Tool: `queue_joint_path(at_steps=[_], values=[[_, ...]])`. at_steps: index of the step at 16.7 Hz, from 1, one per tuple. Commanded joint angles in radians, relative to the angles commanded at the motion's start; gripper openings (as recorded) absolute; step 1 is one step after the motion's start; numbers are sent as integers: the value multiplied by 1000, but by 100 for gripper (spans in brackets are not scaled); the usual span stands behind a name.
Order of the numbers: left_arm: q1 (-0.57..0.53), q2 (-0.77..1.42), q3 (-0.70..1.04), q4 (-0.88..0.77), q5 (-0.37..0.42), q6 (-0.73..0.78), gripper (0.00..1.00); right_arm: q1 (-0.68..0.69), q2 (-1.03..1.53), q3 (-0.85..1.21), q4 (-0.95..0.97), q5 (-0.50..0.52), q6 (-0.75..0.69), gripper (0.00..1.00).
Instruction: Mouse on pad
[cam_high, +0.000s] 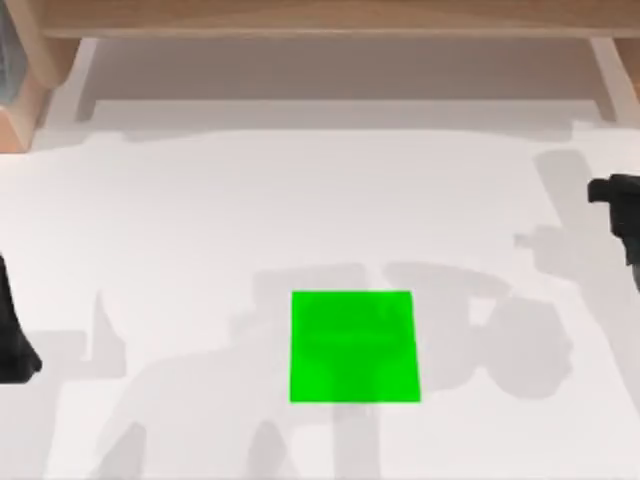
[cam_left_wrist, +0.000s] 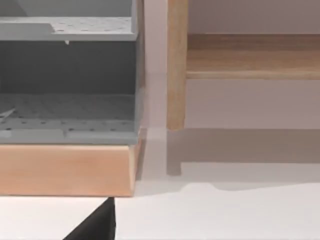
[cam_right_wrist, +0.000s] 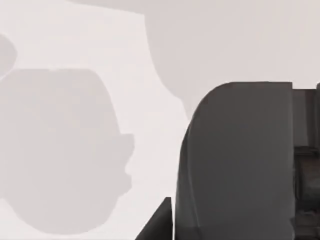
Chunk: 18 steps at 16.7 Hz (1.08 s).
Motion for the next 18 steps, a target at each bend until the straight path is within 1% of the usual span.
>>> queue_joint_path(at_steps=[4, 6, 8, 11, 18], values=[[0, 0, 0, 0, 0, 0, 100, 358, 231, 241, -31, 0, 266, 0], [0, 0, 0, 0, 0, 0, 100, 486, 326, 345, -40, 1, 359, 0], [0, 0, 0, 0, 0, 0, 100, 574, 399, 429, -44, 3, 412, 0], [0, 0, 0, 0, 0, 0, 100, 629, 457, 498, -46, 7, 457, 0], [0, 0, 0, 0, 0, 0, 100, 627, 459, 488, -31, 5, 462, 0]])
